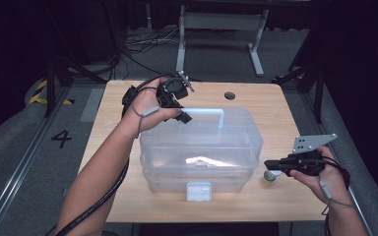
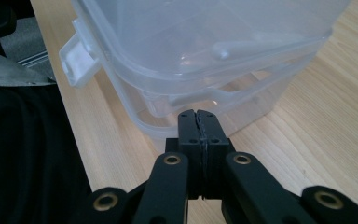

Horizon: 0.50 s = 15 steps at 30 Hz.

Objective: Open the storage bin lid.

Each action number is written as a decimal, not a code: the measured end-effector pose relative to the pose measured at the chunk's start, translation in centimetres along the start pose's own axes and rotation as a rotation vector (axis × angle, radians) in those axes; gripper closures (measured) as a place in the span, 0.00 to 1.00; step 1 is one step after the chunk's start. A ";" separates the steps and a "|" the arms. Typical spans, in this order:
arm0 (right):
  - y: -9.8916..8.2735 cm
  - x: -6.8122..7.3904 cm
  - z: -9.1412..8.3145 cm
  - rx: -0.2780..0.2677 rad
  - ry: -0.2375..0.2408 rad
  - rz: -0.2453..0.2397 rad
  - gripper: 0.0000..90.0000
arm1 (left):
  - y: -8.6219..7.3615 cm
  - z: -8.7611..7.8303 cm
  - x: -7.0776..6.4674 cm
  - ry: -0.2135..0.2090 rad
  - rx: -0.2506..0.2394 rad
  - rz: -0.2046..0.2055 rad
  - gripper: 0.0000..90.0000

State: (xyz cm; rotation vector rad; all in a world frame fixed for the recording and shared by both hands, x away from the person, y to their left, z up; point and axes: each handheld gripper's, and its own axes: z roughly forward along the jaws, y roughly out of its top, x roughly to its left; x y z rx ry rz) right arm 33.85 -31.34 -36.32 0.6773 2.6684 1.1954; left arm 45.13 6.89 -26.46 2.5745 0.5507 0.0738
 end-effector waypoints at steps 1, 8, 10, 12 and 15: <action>0.1 0.1 0.2 0.004 0.005 -0.006 1.00 | 0.1 0.0 0.1 0.001 0.000 0.000 0.81; 0.5 0.6 1.1 -0.014 0.042 -0.023 1.00 | 0.4 -0.2 0.6 -0.003 0.004 -0.007 0.80; 0.6 0.7 1.3 -0.032 0.061 -0.034 1.00 | 0.5 -0.3 0.7 -0.001 0.001 -0.013 0.80; 0.5 0.7 1.5 -0.054 0.083 -0.029 1.00 | 0.6 -0.3 0.8 -0.002 0.001 -0.014 0.80; 0.4 0.5 1.8 -0.052 0.083 -0.024 1.00 | 0.7 -0.4 1.0 0.002 -0.003 -0.016 0.80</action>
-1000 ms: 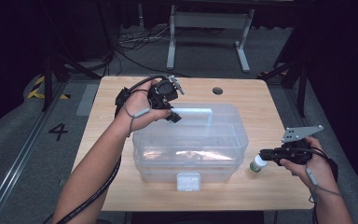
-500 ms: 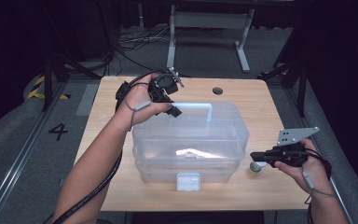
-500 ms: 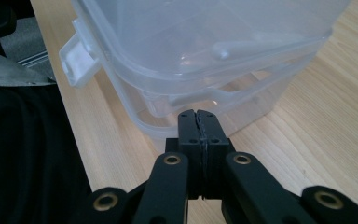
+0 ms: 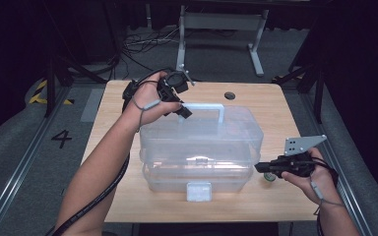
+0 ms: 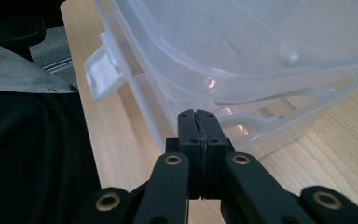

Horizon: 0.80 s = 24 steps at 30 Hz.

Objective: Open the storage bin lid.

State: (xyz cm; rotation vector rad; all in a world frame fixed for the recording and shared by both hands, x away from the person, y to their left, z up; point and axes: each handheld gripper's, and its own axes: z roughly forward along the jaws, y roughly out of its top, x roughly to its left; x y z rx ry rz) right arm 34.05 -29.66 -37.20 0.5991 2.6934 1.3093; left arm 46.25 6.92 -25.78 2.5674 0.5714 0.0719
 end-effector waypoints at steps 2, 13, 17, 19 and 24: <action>0.0 -0.1 0.1 -0.007 -0.005 0.000 1.00 | 0.0 0.0 0.2 -0.001 -0.004 -0.004 0.80; 0.3 0.1 -0.2 -0.067 -0.020 -0.001 1.00 | 0.1 -0.1 0.3 -0.006 0.000 -0.008 0.80; 0.3 0.1 -0.4 -0.078 -0.024 -0.003 1.00 | 0.1 0.0 0.3 -0.005 -0.002 -0.008 0.80; 0.4 0.2 -0.4 -0.079 -0.027 -0.003 1.00 | 0.1 0.0 0.3 -0.006 -0.002 -0.010 0.80; 0.4 0.2 -0.4 -0.079 -0.028 -0.003 1.00 | 0.1 0.0 0.3 -0.010 0.000 -0.015 0.80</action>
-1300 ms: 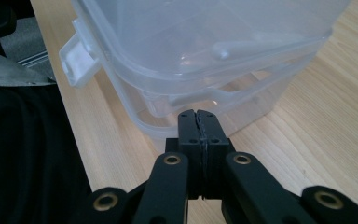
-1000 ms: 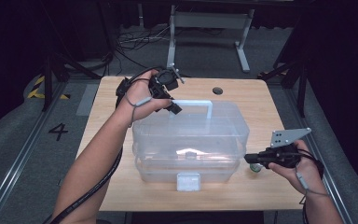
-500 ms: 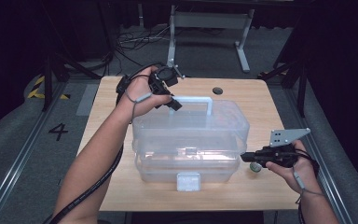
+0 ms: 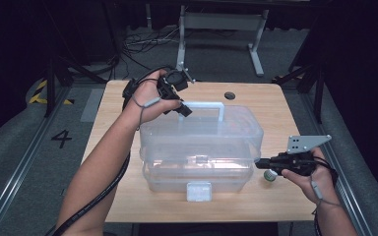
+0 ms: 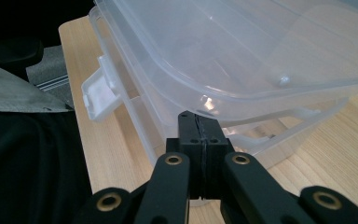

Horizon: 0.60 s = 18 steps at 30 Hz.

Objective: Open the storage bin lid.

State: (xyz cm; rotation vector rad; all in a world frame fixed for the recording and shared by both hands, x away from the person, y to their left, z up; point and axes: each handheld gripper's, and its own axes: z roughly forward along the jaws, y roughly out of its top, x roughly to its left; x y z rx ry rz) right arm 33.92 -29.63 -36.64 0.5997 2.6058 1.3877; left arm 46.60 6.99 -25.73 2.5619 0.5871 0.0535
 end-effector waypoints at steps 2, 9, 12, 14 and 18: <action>0.0 0.0 0.0 0.003 -0.001 -0.002 1.00 | 0.0 0.0 0.0 -0.014 -0.003 -0.005 0.77; 0.3 0.1 0.0 0.025 -0.013 -0.017 1.00 | -0.4 -0.8 -1.2 0.075 -0.050 0.017 0.49; 0.3 0.1 0.1 0.029 -0.009 -0.019 1.00 | -0.6 -2.0 -1.1 0.086 -0.095 0.001 0.44; 0.5 0.1 0.2 0.035 -0.011 -0.023 1.00 | -1.2 -3.4 -1.2 0.087 -0.138 -0.012 0.46; 0.8 -0.1 0.1 0.029 -0.014 -0.025 1.00 | -2.2 -4.6 -1.7 0.109 -0.153 -0.016 0.50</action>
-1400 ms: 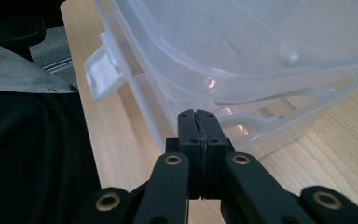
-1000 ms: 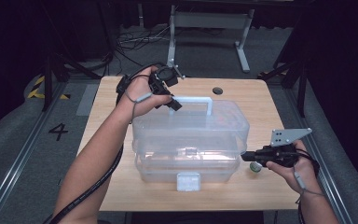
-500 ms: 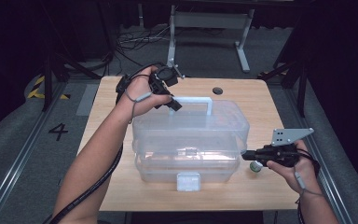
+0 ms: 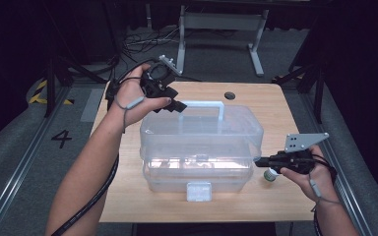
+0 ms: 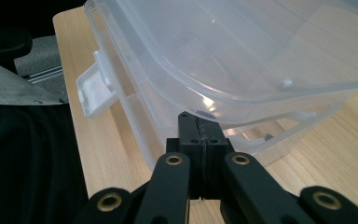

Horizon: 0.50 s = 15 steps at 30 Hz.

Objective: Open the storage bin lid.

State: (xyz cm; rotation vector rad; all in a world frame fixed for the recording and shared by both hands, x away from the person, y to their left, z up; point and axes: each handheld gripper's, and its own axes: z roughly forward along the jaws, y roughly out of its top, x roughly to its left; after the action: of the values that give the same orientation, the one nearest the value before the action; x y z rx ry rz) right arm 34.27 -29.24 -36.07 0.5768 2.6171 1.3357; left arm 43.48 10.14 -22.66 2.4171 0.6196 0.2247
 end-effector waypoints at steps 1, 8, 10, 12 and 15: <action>0.0 0.0 0.0 0.000 0.000 0.000 1.00 | -0.2 -0.3 -0.1 0.002 -0.004 0.002 0.50; 0.6 -0.3 -0.2 -0.019 -0.017 -0.002 1.00 | -1.8 -2.8 -1.5 0.001 -0.074 -0.020 0.81; 0.8 -0.4 -0.2 -0.023 -0.023 0.001 1.00 | -2.0 -3.4 -1.8 -0.005 -0.095 -0.016 0.93; 0.9 -0.4 -0.2 -0.021 -0.027 0.000 1.00 | -2.1 -3.7 -2.0 -0.010 -0.097 -0.008 0.96; 1.1 -0.4 -0.2 -0.026 -0.034 0.003 1.00 | -2.2 -4.0 -2.8 -0.016 -0.090 0.004 1.00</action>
State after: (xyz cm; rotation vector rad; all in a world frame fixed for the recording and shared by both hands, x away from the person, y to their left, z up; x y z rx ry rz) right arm 34.89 -28.99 -35.02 0.5954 2.5691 1.3462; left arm 39.00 12.43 -20.88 2.3317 0.5846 0.2303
